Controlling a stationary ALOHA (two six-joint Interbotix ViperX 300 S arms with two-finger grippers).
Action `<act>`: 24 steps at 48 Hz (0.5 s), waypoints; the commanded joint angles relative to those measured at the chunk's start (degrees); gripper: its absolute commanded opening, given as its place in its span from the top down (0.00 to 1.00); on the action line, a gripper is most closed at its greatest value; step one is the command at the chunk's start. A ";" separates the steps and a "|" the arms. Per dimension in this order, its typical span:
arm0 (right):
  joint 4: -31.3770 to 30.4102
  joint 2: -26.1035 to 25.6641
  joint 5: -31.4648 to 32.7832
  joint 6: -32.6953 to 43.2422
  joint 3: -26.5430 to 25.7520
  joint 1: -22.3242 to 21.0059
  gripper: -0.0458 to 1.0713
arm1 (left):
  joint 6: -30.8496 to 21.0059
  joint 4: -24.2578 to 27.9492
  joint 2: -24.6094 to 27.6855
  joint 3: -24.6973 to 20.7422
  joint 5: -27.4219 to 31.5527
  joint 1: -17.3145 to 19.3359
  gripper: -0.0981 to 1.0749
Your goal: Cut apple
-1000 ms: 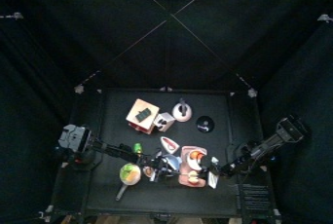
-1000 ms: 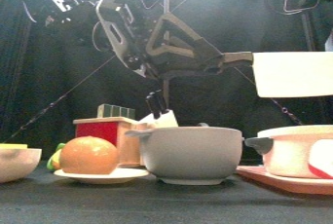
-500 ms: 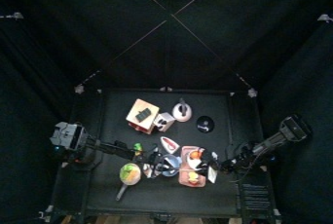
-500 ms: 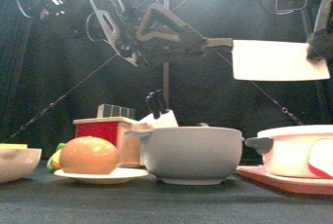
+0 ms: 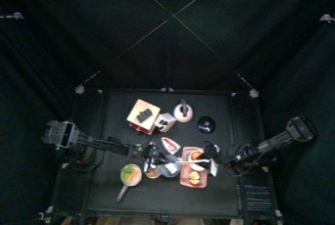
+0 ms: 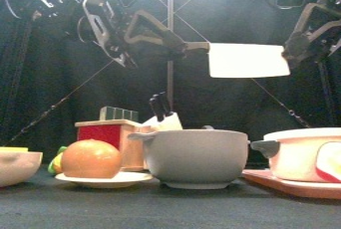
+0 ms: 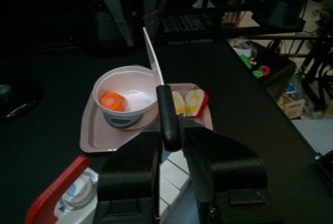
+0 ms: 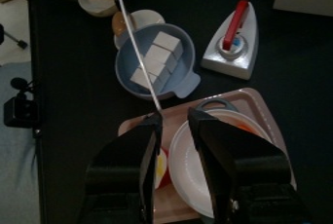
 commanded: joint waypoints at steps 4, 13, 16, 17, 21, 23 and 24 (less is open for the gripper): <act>-2.20 -1.41 1.41 -0.09 0.00 -2.72 0.35 | 0.09 -0.09 -3.87 0.35 -0.09 0.88 0.45; -8.96 -1.49 2.90 0.00 0.26 -5.45 0.35 | 0.00 -0.70 -6.86 0.62 1.41 1.41 0.45; -10.72 -1.58 2.90 0.00 0.18 -6.24 0.35 | 0.00 -0.70 -7.56 0.79 2.02 1.58 0.45; -11.07 -1.58 2.81 0.00 0.09 -6.50 0.35 | 0.00 -0.70 -7.73 0.88 2.29 1.58 0.45; -11.60 -1.58 2.90 0.09 -0.26 -7.73 0.35 | 0.00 -0.70 -8.17 1.14 3.69 1.58 0.45; -11.69 -1.49 2.90 0.35 -0.35 -8.35 0.35 | 0.00 -0.70 -8.17 1.05 4.22 1.58 0.45; -11.60 -1.58 2.99 0.44 -0.53 -8.70 0.35 | 0.00 -0.70 -8.17 1.05 4.48 1.67 0.45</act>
